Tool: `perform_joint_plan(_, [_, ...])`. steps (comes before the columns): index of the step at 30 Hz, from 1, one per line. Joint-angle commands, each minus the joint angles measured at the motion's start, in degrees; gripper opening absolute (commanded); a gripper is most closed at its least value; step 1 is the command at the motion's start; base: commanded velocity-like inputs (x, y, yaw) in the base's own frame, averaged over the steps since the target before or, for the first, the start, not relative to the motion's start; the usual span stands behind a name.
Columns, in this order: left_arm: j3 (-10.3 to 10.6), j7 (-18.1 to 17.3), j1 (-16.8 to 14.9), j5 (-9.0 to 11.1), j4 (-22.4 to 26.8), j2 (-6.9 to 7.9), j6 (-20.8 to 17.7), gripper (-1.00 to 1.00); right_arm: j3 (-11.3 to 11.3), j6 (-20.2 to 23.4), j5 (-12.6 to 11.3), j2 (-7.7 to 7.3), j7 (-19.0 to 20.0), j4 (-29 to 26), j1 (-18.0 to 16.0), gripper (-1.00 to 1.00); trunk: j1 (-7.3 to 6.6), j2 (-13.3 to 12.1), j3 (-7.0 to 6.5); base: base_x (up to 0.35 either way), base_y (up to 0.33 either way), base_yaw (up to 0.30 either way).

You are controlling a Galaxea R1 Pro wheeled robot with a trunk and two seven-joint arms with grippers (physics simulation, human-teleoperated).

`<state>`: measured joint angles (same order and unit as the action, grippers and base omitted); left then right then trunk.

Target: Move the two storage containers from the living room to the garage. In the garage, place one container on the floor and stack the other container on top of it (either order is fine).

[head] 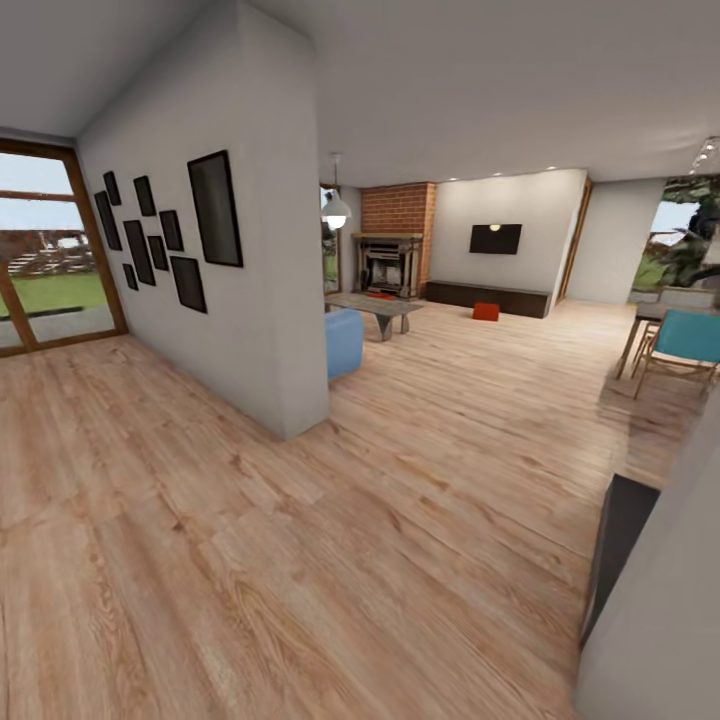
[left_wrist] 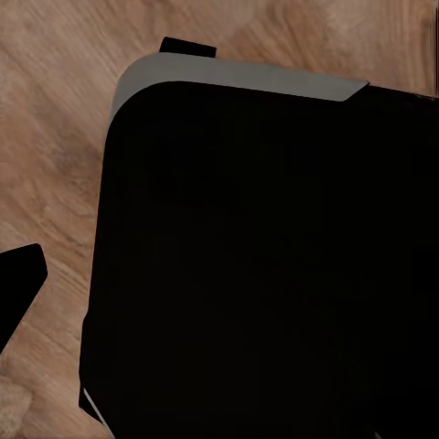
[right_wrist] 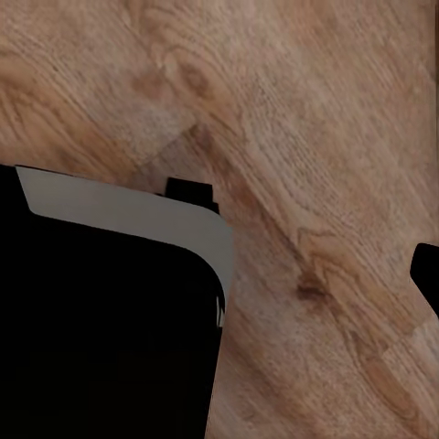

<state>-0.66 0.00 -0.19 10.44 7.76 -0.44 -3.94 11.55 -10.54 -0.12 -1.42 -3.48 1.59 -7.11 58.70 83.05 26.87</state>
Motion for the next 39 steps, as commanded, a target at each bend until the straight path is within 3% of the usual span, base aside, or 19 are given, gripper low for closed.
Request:
perform_joint_plan(1, [-0.05,0.0,0.01,0.46,0.15,0.0,-0.36,1.0,0.4,-0.27,0.0,0.02,-0.21,0.17,-0.08,1.0,0.03,0.03,0.06,0.322,0.088,-0.238])
perform_joint_plan(39, [-0.05,0.0,0.01,0.46,0.15,0.0,-0.33,1.0,0.41,-0.31,0.38,0.02,-0.14,0.17,-0.1,1.0,0.03,0.03,0.37,0.322,0.097,-0.225])
